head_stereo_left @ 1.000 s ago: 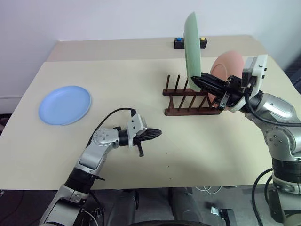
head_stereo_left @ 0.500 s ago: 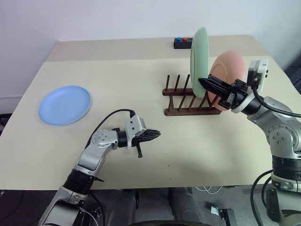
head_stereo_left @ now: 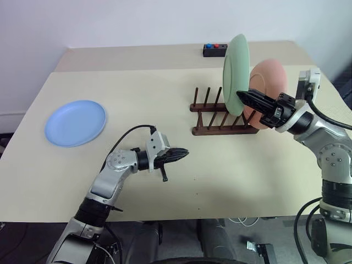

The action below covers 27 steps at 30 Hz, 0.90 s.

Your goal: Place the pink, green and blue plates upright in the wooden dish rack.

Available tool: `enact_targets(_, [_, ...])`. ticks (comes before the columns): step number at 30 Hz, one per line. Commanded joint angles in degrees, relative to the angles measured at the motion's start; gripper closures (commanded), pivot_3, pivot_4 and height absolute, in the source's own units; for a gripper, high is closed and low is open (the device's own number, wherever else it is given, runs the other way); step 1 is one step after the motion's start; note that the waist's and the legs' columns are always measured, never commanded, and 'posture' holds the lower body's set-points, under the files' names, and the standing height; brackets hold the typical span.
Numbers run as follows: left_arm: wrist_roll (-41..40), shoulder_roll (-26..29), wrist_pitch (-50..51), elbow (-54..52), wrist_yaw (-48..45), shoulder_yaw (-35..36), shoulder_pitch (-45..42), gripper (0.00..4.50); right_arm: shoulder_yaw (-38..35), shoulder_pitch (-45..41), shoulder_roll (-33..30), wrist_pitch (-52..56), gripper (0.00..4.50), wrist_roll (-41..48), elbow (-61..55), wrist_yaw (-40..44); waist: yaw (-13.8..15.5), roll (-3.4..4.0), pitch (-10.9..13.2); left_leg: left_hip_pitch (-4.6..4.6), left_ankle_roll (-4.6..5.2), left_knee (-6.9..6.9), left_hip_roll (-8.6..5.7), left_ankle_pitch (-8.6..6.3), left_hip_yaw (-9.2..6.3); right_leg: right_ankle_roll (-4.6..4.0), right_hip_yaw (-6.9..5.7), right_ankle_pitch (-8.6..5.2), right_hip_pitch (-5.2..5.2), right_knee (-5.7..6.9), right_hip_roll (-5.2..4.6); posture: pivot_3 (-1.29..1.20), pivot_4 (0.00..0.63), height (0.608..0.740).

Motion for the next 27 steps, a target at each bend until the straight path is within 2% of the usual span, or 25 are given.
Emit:
enact_targets(1, [-1.48, 0.28, -0.13, -2.43, 0.62, 1.86, -0.23, 4.36, -1.36, -1.27, -0.82, 0.45, 4.43, 0.97, -0.30, 1.42, 0.01, 0.00, 0.00, 0.00, 0.00, 0.00, 0.00, 0.00, 0.00, 0.00, 0.00, 0.00, 0.00, 0.00, 0.00, 0.00, 0.150, 0.740])
enact_targets(7, [-2.91, 1.48, 0.53, -3.30, 1.32, 4.38, -0.22, 4.36, -2.13, -3.15, -1.82, 2.56, 4.43, 1.69, 2.74, 3.28, -0.11, 0.00, 0.00, 0.00, 0.00, 0.00, 0.00, 0.00, 0.00, 0.00, 0.00, 0.00, 0.00, 0.00, 0.00, 0.00, 0.150, 0.740])
enact_targets(22, [-2.91, 1.74, 0.79, -3.81, 2.15, 4.60, 0.08, 4.36, -3.04, -3.89, -1.93, 4.68, 4.43, 1.30, 4.20, 4.87, -0.11, 0.00, 0.00, -0.01, 0.00, 0.00, 0.00, 0.00, 0.00, 0.00, 0.00, 0.00, -0.01, -0.01, 0.00, 0.00, 0.150, 0.740])
enact_targets(25, [-2.85, 1.60, 0.86, -3.66, 2.13, 4.48, -0.10, 4.36, -3.26, -3.78, -1.79, 4.88, 3.56, 1.43, 4.00, 4.73, -0.10, 0.00, 0.00, -0.01, 0.00, 0.00, 0.00, 0.00, 0.00, 0.00, 0.00, 0.00, -0.01, 0.00, 0.00, 0.00, 0.150, 0.740])
enact_targets(27, [-2.83, 1.53, 0.87, -3.63, 2.10, 4.40, -0.15, 4.36, -3.33, -3.73, -1.75, 4.73, 2.67, 1.18, 3.91, 4.52, -0.10, 0.00, 0.00, -0.01, 0.00, 0.00, 0.00, 0.00, 0.00, 0.00, 0.00, 0.00, -0.01, -0.01, 0.00, 0.00, 0.150, 0.740])
